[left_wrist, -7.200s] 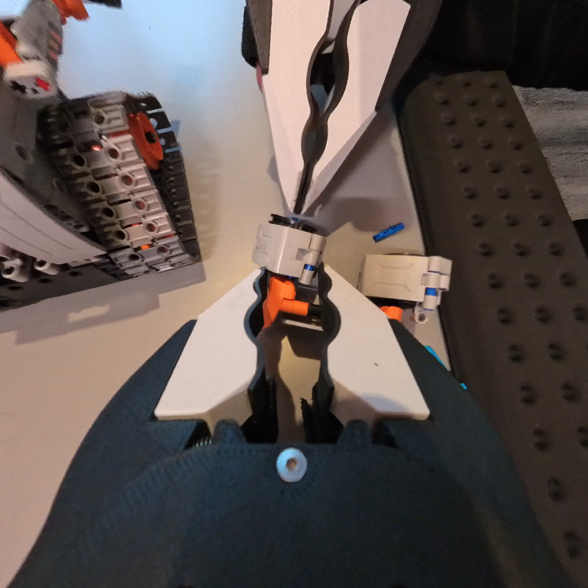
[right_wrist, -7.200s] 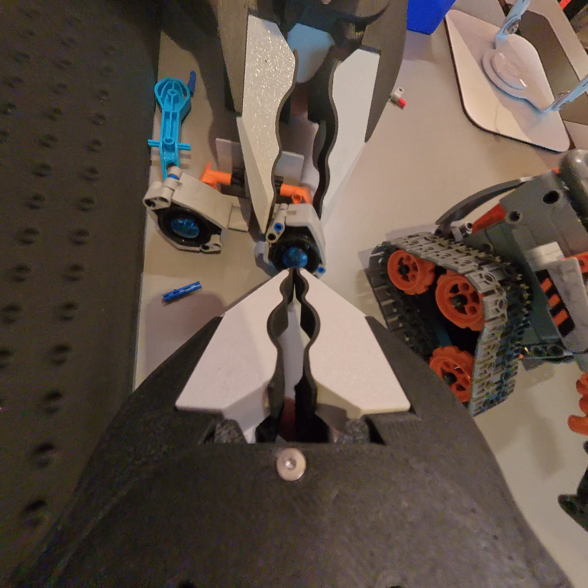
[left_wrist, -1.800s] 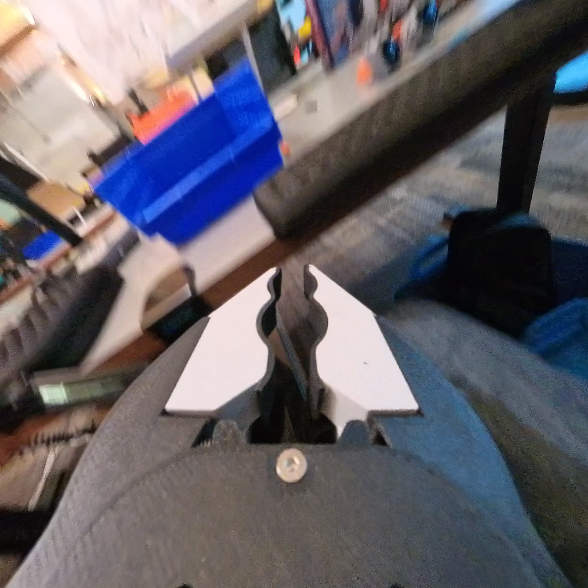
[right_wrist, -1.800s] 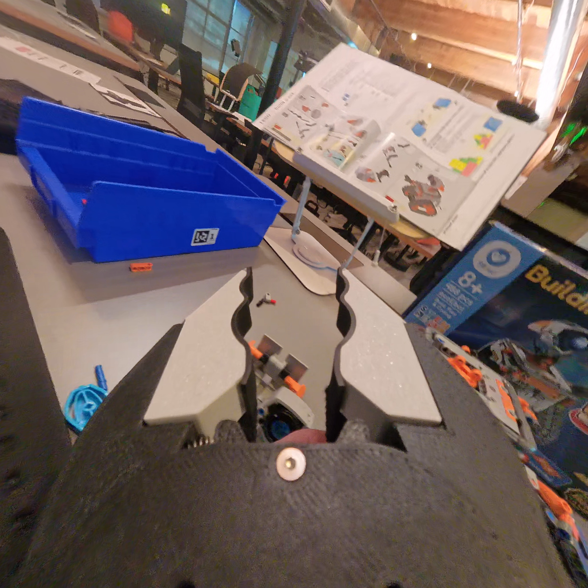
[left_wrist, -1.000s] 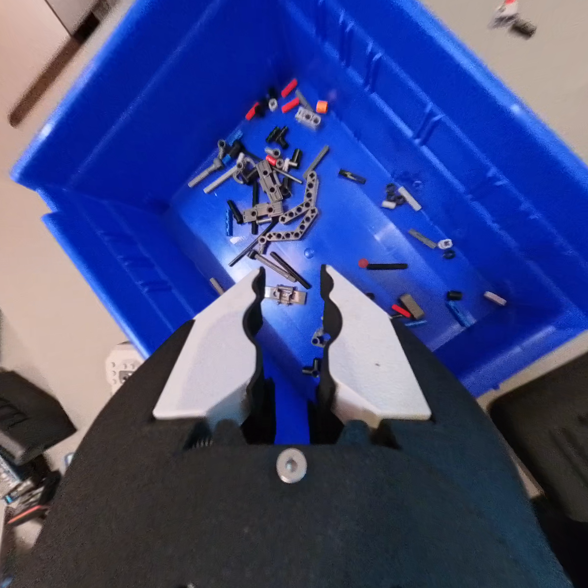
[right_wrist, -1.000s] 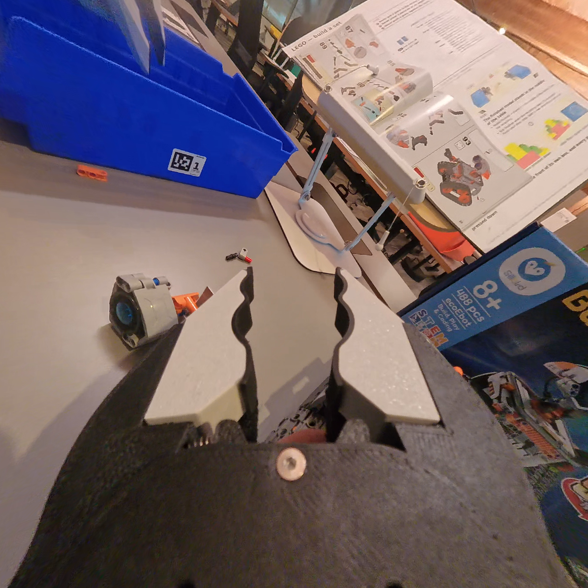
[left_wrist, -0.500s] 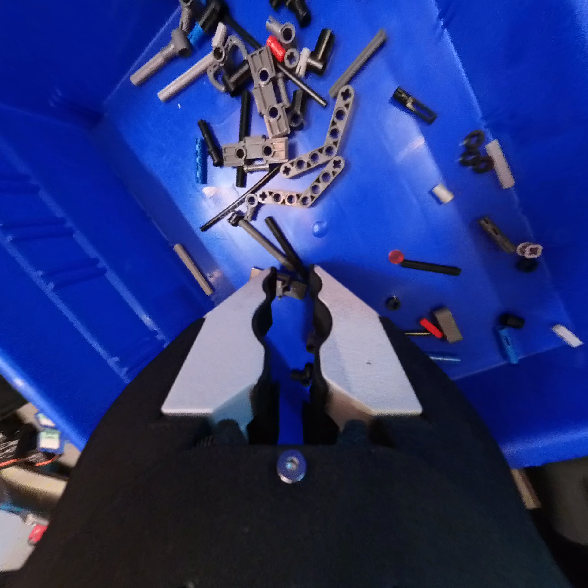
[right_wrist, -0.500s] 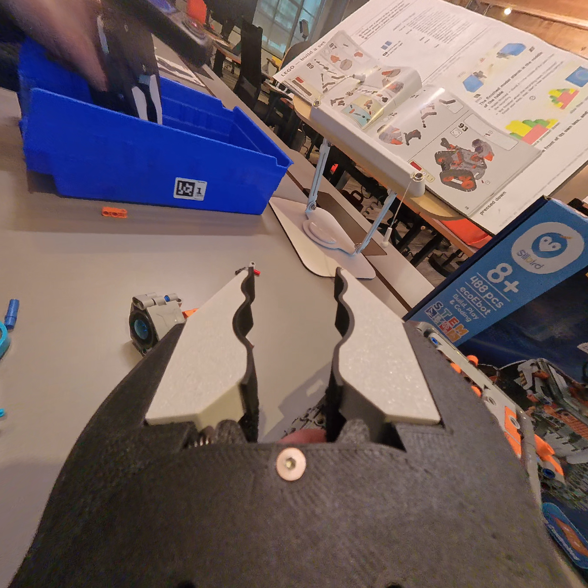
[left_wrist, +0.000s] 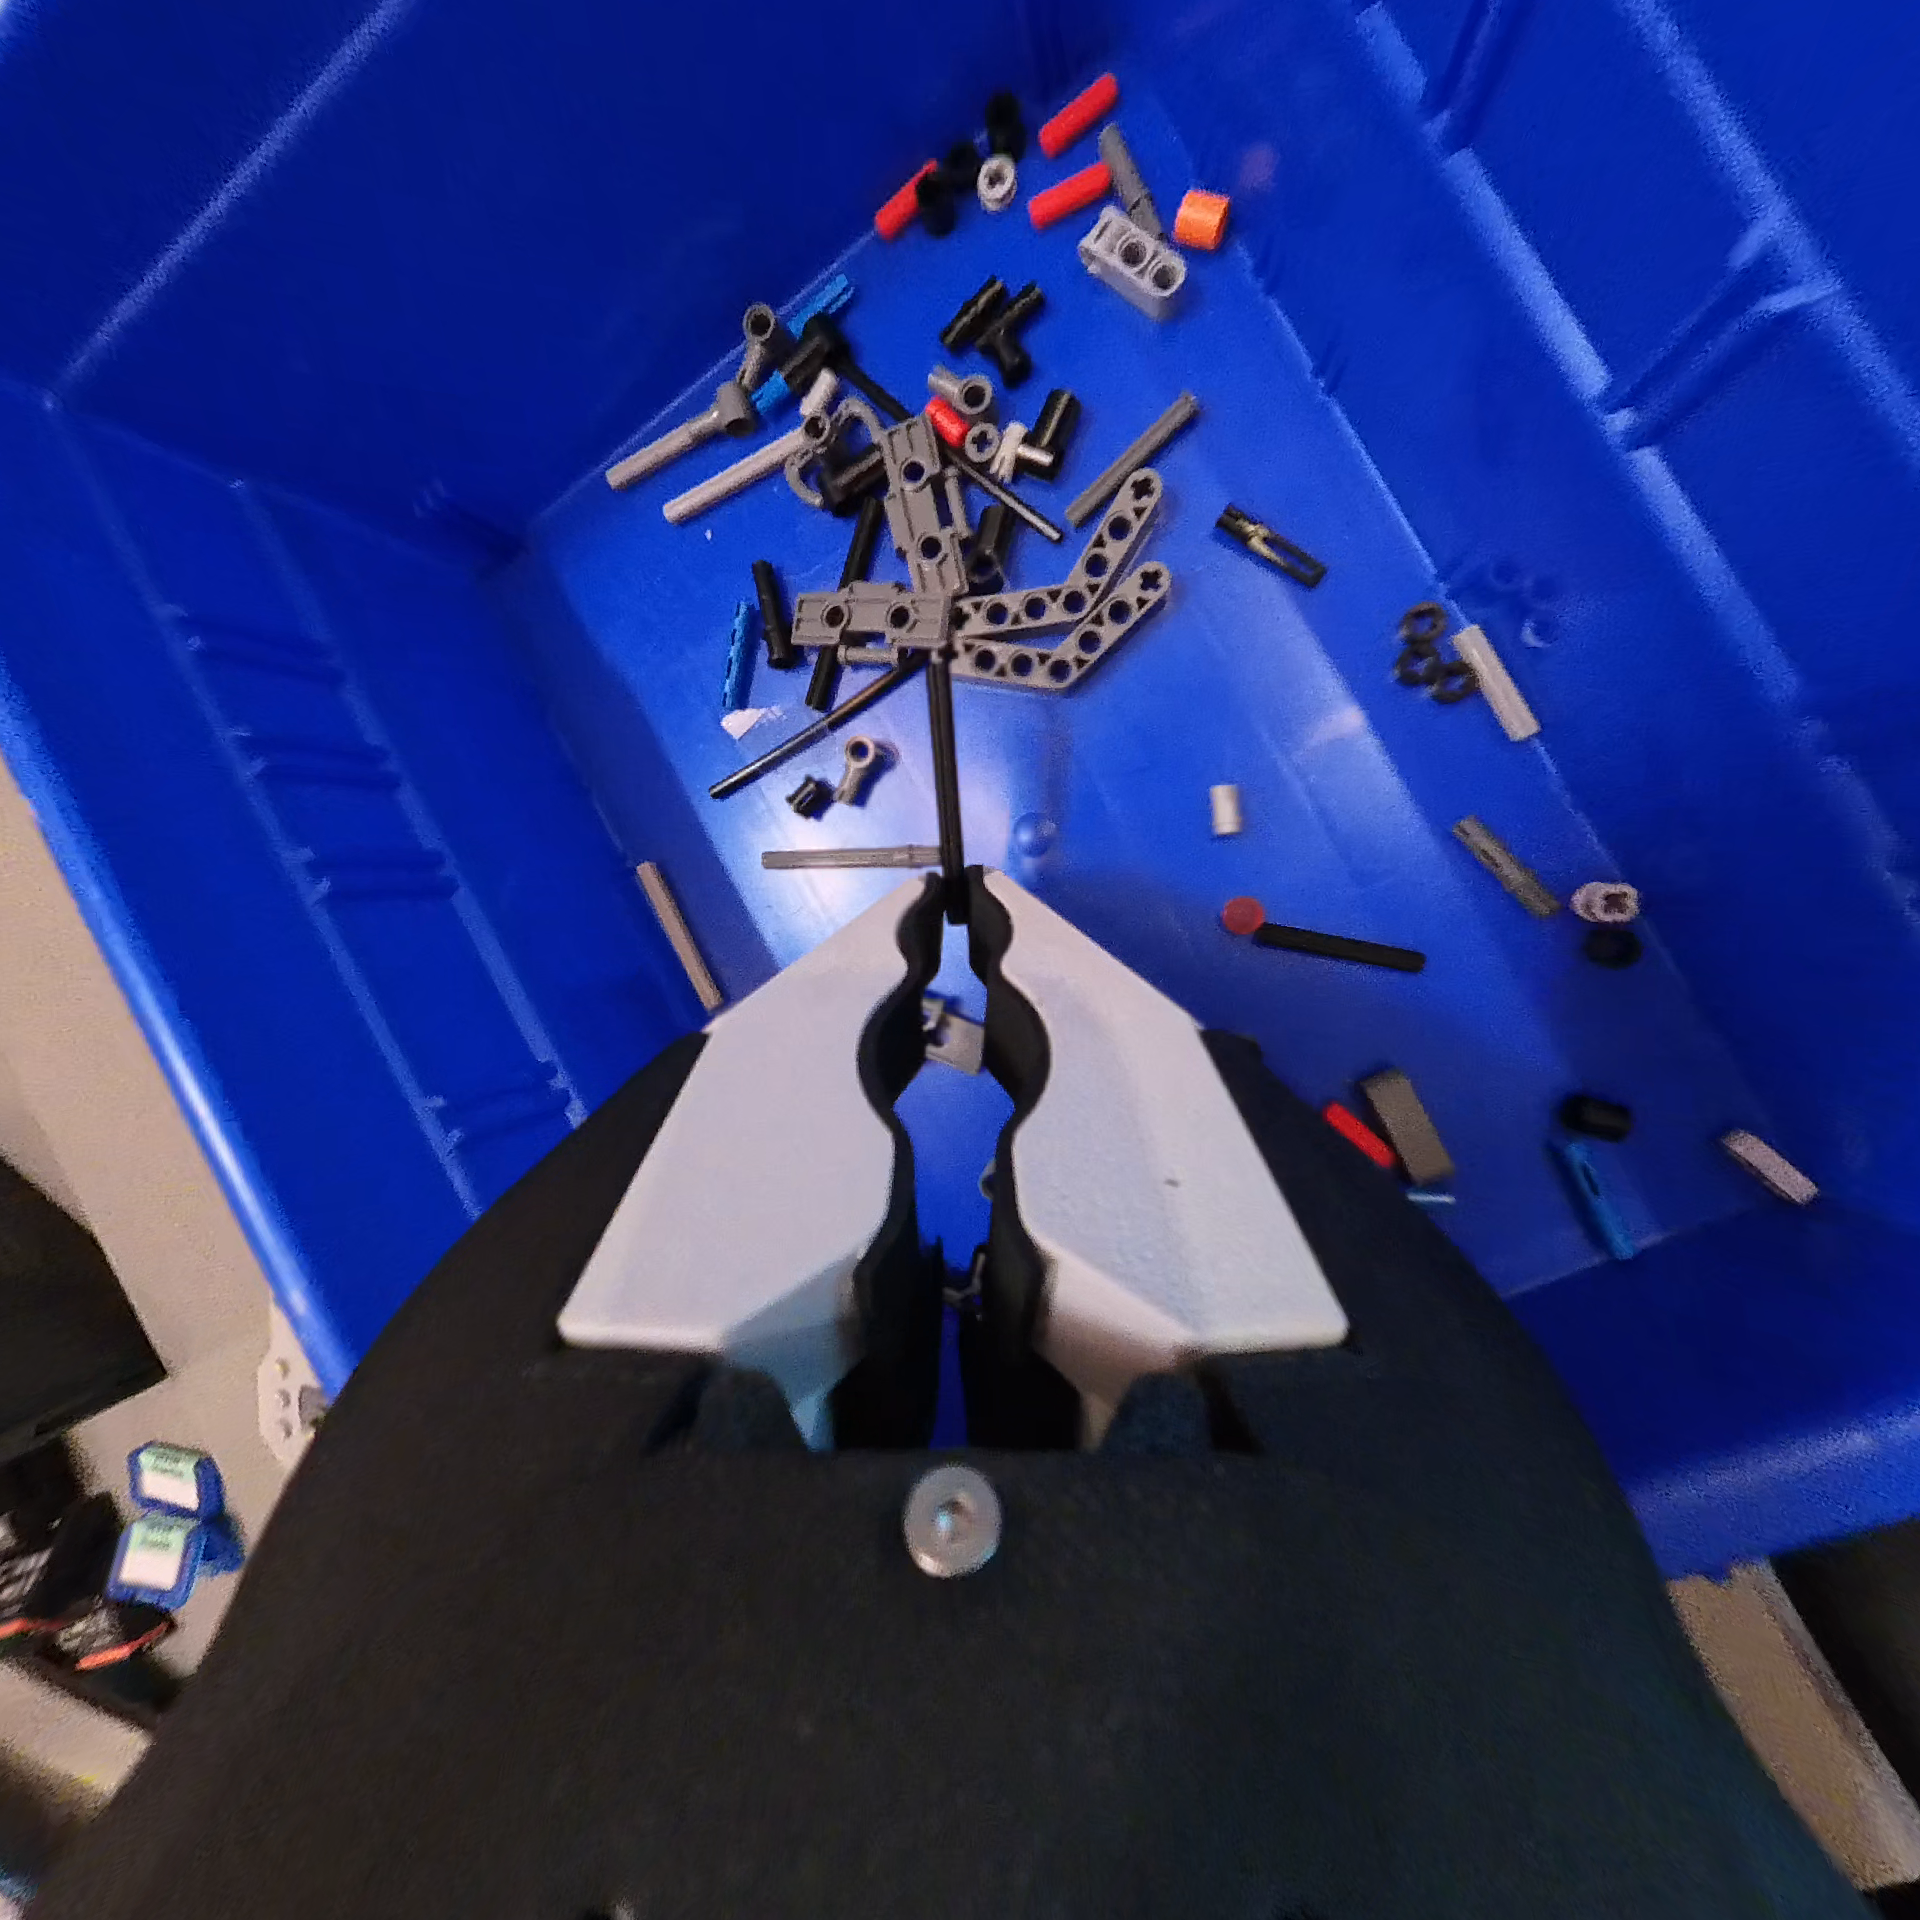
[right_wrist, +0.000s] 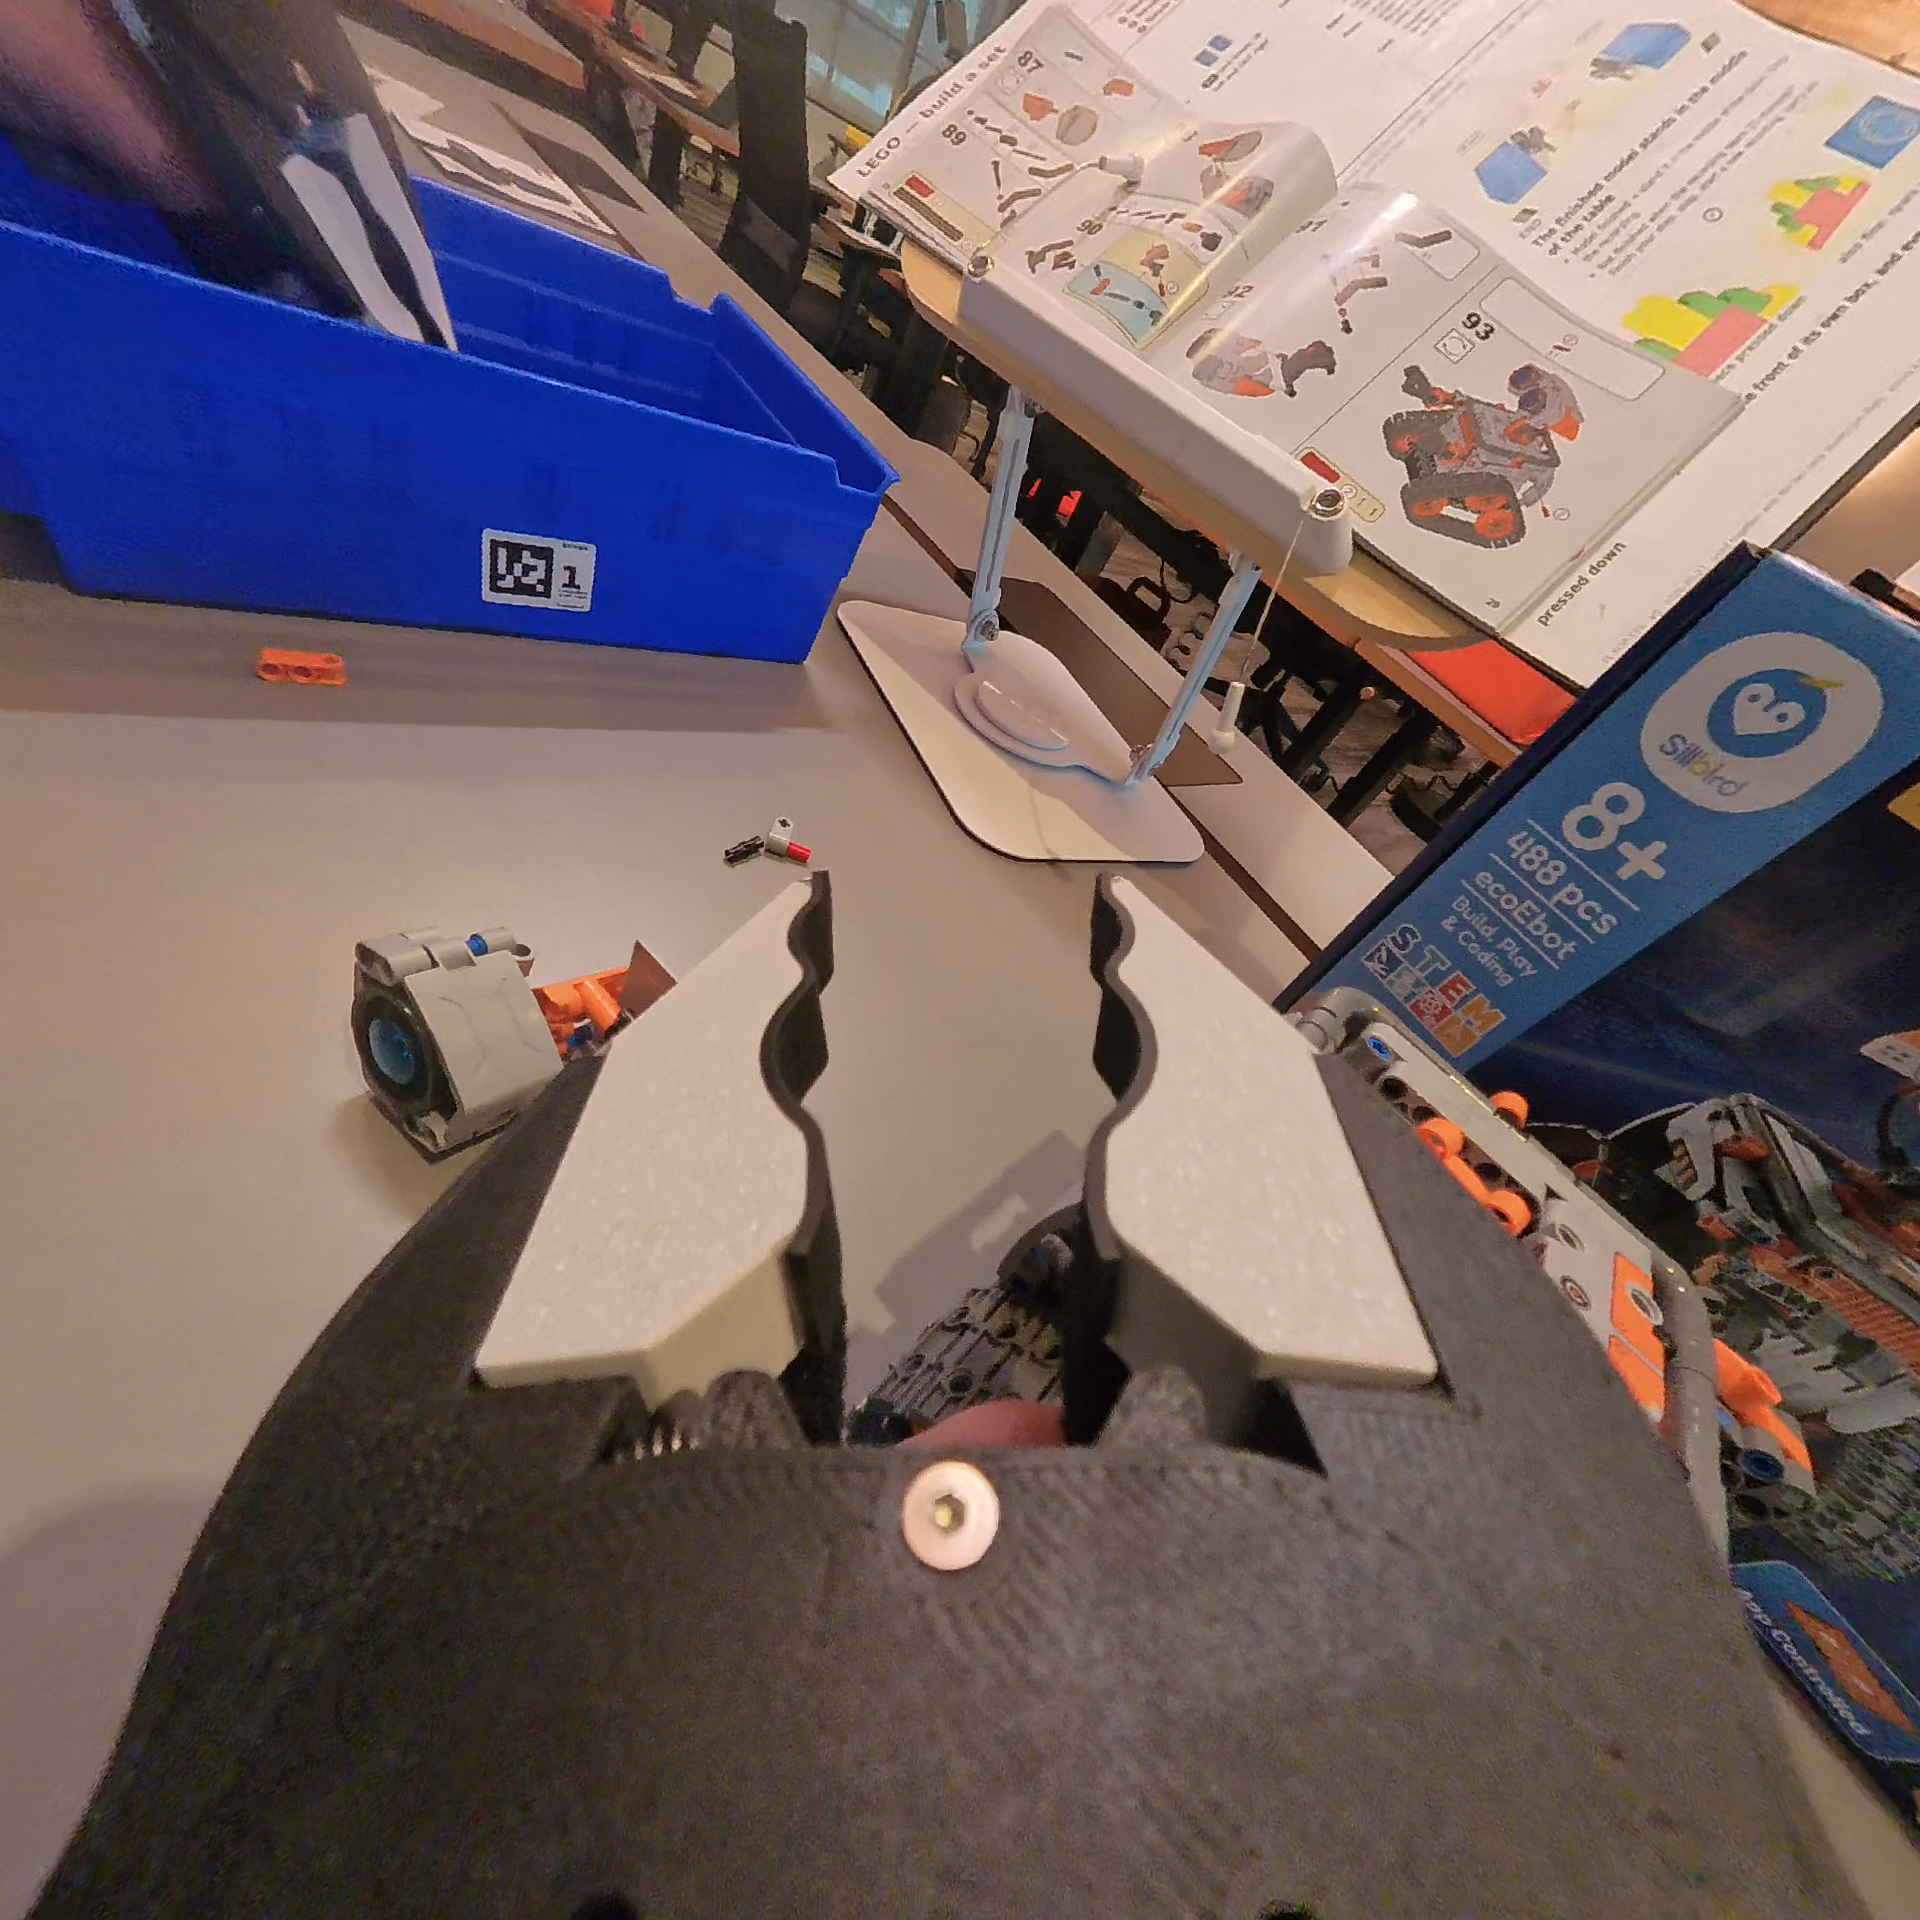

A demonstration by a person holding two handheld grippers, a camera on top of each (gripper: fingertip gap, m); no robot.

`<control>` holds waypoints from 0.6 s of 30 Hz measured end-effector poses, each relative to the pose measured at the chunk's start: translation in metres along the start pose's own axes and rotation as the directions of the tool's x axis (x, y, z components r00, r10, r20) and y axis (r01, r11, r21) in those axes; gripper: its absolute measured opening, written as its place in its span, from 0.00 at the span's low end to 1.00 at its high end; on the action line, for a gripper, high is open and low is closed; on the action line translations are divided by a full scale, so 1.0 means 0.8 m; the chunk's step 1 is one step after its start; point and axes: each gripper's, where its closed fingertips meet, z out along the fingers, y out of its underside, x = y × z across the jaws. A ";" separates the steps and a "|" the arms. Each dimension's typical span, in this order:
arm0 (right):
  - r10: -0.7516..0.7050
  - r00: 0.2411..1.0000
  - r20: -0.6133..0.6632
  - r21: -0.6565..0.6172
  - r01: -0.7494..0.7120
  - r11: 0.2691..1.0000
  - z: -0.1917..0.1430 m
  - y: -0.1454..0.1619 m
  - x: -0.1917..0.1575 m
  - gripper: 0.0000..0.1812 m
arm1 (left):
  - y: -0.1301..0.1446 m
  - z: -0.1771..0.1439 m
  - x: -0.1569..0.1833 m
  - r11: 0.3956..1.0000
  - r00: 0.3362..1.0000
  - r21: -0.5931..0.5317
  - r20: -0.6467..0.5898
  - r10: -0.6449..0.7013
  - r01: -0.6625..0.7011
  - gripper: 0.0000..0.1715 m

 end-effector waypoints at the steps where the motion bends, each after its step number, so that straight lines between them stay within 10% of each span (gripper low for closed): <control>1: 0.004 1.000 0.002 0.000 -0.004 1.000 0.000 0.000 0.000 0.27 | -0.004 -0.005 0.002 1.000 1.000 0.030 -0.011 0.000 0.001 0.01; 8: -0.015 1.000 0.000 -0.005 0.015 1.000 0.000 -0.001 -0.001 0.27 | -0.026 -0.058 0.015 0.984 0.998 0.167 0.000 0.066 -0.065 0.01; 13: 0.004 1.000 -0.004 0.002 -0.004 1.000 -0.002 -0.002 0.002 0.27 | -0.102 -0.128 0.117 0.913 0.951 0.326 -0.105 0.291 -0.244 0.01; 18: 0.065 0.998 -0.019 0.010 -0.064 0.998 -0.006 0.003 0.017 0.26 | -0.121 -0.081 0.238 0.845 0.824 0.178 -0.195 0.533 -0.504 0.01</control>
